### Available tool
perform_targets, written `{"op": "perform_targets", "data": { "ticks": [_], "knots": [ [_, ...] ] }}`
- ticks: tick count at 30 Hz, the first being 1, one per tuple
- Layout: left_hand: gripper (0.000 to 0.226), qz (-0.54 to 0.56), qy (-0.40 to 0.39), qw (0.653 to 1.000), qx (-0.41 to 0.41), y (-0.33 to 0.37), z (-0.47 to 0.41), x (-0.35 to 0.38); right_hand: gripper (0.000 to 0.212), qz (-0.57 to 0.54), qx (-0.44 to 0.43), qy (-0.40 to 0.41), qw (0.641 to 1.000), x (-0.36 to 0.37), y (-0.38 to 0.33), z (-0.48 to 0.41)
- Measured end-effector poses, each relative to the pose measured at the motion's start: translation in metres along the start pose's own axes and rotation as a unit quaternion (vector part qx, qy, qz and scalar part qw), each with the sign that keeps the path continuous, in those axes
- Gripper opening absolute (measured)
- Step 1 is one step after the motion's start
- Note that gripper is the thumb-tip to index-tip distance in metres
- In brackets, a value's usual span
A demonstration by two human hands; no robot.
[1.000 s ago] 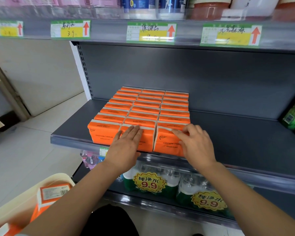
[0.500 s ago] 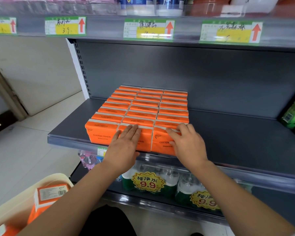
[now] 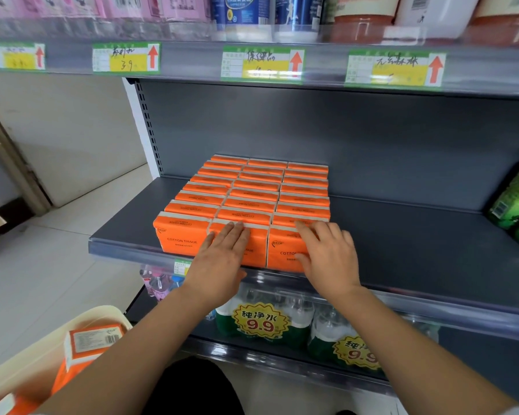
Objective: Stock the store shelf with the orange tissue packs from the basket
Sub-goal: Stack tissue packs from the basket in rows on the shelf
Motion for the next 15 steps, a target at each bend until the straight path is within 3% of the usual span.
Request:
{"op": "perform_targets", "data": {
  "ticks": [9,15],
  "knots": [
    [0.076,0.01,0.011,1.0,0.01,-0.002,0.022,-0.011,0.059,-0.023,-0.03,-0.011,0.999,-0.022,-0.041,0.023],
    [0.072,-0.016,-0.013,1.0,-0.013,-0.021,0.056,-0.009,0.048,-0.024,-0.061,-0.105,0.992,-0.018,-0.091,0.044]
  ]
}}
Point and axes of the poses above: each hand's wrist, its own z-axis away from the middle knuckle, its own x-axis out of the palm, y = z × x, the point moved 5 cm from there along -z, towards the middle knuckle, and after that the axes turned 7 degrees about x, right-handed, at the moved point
